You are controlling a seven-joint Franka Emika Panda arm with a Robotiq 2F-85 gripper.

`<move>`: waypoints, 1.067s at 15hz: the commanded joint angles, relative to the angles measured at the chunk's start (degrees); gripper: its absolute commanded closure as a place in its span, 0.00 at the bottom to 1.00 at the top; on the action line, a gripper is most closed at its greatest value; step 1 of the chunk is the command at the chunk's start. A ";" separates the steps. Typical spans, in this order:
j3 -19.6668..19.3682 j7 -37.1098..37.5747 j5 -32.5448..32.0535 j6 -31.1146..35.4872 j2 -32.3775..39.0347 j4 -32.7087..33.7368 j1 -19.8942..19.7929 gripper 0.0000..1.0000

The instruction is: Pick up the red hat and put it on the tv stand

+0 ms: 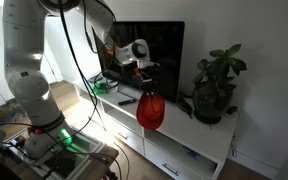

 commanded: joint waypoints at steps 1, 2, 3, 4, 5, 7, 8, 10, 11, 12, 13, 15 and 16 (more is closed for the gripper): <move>-0.47 5.62 0.15 3.95 6.72 3.79 0.48 0.99; -0.46 6.60 0.84 5.00 8.04 4.51 0.40 0.99; -0.84 8.36 1.05 5.86 9.19 5.42 0.58 0.99; -1.19 10.23 1.31 6.93 10.16 6.09 0.70 0.99; -1.09 11.66 2.47 8.57 10.87 6.65 0.29 0.99; -1.20 13.79 4.77 10.41 12.12 7.69 0.10 0.99; -1.46 14.57 5.65 11.56 12.83 8.15 0.23 0.99; -1.99 16.22 7.07 13.02 14.03 9.08 0.63 0.78; -2.29 16.95 7.53 13.67 14.50 9.47 0.81 0.68; -2.56 18.36 8.34 14.23 14.97 9.95 0.99 0.62; -2.70 19.60 9.53 14.67 15.36 10.38 1.05 0.56; -3.23 21.27 10.09 17.52 15.58 10.23 1.37 0.42; -3.39 21.77 10.47 18.59 15.57 10.11 1.50 0.35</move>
